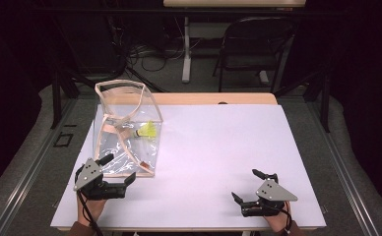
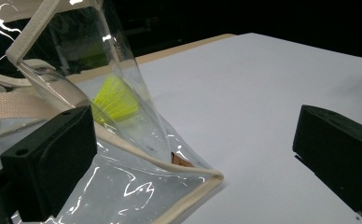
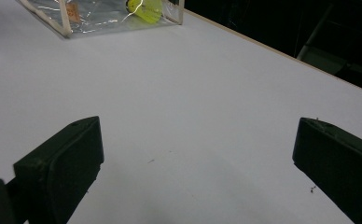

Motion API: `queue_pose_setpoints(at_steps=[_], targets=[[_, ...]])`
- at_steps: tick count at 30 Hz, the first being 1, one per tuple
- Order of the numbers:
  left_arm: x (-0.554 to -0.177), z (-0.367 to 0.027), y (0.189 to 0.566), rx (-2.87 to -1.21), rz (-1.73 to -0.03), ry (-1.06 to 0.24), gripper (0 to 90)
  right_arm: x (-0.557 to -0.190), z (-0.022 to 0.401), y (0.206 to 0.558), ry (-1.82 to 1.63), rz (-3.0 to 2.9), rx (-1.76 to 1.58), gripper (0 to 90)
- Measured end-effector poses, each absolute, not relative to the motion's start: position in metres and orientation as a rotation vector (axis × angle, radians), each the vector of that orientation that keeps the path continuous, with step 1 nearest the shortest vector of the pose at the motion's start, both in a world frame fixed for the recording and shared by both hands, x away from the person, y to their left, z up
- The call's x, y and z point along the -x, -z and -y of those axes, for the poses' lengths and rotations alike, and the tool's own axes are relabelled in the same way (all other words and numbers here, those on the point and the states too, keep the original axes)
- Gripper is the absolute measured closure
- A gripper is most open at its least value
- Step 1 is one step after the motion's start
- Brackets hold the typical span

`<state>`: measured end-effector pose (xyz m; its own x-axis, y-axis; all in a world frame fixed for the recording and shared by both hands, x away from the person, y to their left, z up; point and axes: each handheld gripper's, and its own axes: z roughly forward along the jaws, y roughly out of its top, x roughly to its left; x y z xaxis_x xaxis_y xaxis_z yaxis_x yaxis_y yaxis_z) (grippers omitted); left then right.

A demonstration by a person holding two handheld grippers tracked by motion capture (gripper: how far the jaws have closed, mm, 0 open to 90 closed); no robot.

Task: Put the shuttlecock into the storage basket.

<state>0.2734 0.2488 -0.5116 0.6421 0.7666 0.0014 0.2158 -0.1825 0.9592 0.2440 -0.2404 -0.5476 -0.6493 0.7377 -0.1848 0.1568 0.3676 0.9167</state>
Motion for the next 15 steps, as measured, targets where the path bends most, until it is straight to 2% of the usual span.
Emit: queue_pose_setpoints(at_steps=[15], targets=[[-0.257, -0.248, 0.534, -1.757, -0.778, -0.604, 0.0, -0.244, 0.240, 0.548, -1.279, -2.043, -0.771, 1.3]])
